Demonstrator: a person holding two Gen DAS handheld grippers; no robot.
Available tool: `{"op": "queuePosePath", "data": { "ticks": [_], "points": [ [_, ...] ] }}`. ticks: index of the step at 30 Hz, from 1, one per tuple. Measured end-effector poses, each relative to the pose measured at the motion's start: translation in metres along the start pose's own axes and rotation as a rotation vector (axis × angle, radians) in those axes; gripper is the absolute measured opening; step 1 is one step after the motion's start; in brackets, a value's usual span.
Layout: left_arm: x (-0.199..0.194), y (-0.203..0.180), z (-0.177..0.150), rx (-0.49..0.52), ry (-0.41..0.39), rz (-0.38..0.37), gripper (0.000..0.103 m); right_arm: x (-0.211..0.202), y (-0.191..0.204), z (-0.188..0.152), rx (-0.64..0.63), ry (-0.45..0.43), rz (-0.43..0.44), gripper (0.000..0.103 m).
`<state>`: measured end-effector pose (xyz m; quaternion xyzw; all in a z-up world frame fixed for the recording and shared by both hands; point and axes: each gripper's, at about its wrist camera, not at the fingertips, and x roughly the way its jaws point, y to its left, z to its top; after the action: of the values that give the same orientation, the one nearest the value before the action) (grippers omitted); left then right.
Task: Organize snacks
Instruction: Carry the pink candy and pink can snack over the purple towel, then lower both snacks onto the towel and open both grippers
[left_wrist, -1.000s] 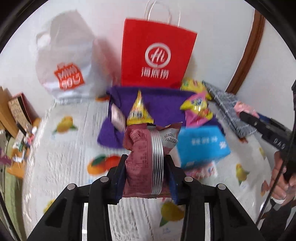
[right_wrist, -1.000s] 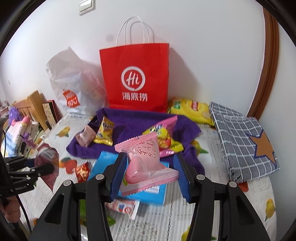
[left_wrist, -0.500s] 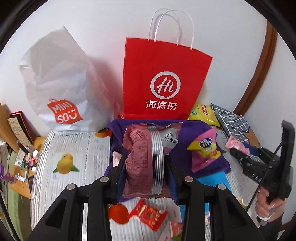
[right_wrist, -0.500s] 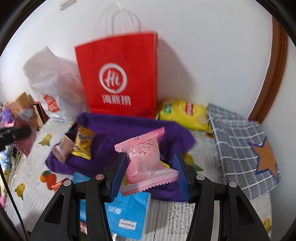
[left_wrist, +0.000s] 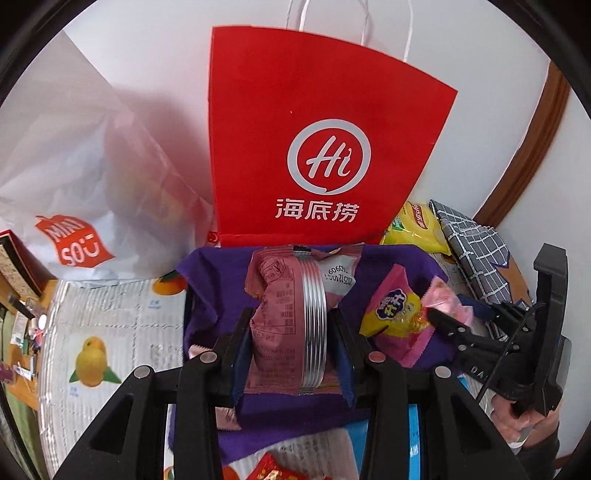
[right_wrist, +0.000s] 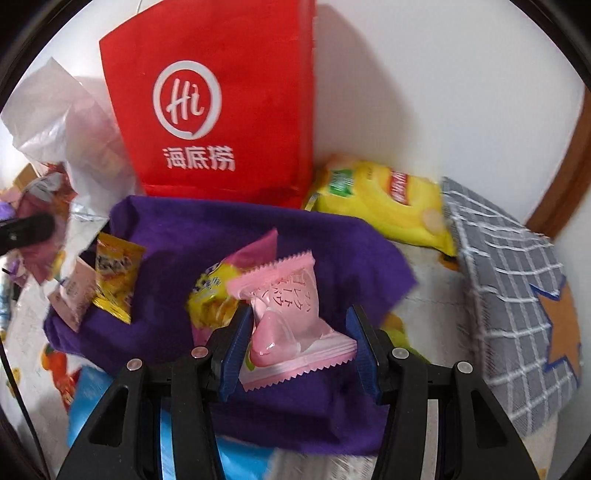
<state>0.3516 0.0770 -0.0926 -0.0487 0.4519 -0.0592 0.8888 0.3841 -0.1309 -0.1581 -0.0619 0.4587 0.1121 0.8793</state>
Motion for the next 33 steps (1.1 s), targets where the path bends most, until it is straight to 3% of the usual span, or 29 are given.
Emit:
{"op": "queuePosePath", "data": {
  "ticks": [5, 15, 21, 27, 31, 33],
  "points": [
    [0.014, 0.001, 0.000, 0.004, 0.026, -0.008, 0.037, 0.007, 0.013, 0.007, -0.032, -0.018, 0.016, 0.052],
    [0.046, -0.004, -0.010, 0.020, 0.137, -0.023, 0.037, 0.004, -0.003, 0.009, -0.072, 0.003, -0.022, 0.053],
    [0.059, -0.007, -0.015, 0.017, 0.181, -0.020, 0.038, 0.008, -0.014, 0.009, -0.053, 0.035, -0.004, 0.053],
    [0.062, -0.006, -0.017, 0.016, 0.191, -0.024, 0.038, 0.003, -0.012, 0.010, -0.071, 0.049, -0.022, 0.059],
    [0.056, -0.009, -0.015, 0.030, 0.175, -0.017, 0.054, -0.011, -0.015, 0.015, -0.029, 0.022, -0.012, 0.066],
    [0.049, -0.011, -0.014, 0.044, 0.157, -0.016, 0.056, -0.022, -0.016, 0.015, -0.014, -0.005, -0.014, 0.069]
  ]
}}
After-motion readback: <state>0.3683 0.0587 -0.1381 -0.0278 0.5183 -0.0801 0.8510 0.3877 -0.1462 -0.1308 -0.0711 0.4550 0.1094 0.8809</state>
